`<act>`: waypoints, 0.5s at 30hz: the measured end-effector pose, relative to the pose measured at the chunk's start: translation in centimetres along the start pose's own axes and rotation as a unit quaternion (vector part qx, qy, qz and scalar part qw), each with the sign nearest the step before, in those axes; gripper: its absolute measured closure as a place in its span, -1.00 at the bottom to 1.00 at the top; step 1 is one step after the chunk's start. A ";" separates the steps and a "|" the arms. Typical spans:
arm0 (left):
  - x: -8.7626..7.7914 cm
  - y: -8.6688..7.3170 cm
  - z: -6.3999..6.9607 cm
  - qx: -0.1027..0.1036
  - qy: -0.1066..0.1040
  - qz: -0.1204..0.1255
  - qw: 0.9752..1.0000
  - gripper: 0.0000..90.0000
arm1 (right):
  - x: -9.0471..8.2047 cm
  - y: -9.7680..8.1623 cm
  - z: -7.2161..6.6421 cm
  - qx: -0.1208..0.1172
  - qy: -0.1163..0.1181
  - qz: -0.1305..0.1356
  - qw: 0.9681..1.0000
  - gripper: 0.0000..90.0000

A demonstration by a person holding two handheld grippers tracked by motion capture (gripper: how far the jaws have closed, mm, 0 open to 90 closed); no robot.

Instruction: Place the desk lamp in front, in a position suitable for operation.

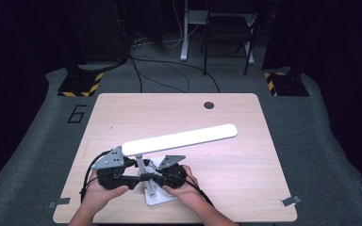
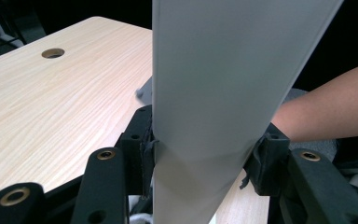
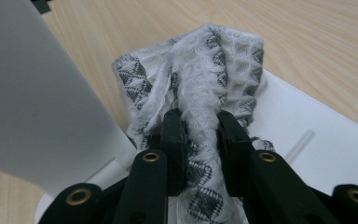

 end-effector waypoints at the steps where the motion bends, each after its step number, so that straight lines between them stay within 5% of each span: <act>1: 0.0 0.0 0.0 -0.002 -0.001 0.001 1.000 0.14 | 0.3 0.1 0.0 -0.011 0.006 -0.005 1.000 0.67; 5: 0.0 0.0 -0.1 -0.003 -0.008 0.002 1.000 0.13 | 1.1 0.8 0.5 -0.021 0.020 -0.001 1.000 0.68; 11: 0.0 -0.1 -0.1 -0.004 -0.012 0.004 1.000 0.13 | 2.7 2.3 0.6 -0.036 -0.010 -0.005 0.999 0.69; 14: 0.0 -0.2 -0.2 -0.004 -0.013 0.008 1.000 0.13 | 3.6 3.2 1.4 -0.032 -0.030 0.005 0.999 0.69; 15: -0.1 -0.2 -0.2 -0.003 -0.012 0.006 1.000 0.13 | 4.0 3.6 1.7 -0.011 -0.041 0.012 0.999 0.69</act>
Point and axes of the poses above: each handheld gripper's, and its own axes: x roughly forward along the jaws, y roughly out of its top, z roughly to its right, the point moved 2 cm from there along x, roughly forward along the jaws, and after that the axes turned 9 degrees about x, right-handed, at the moved point
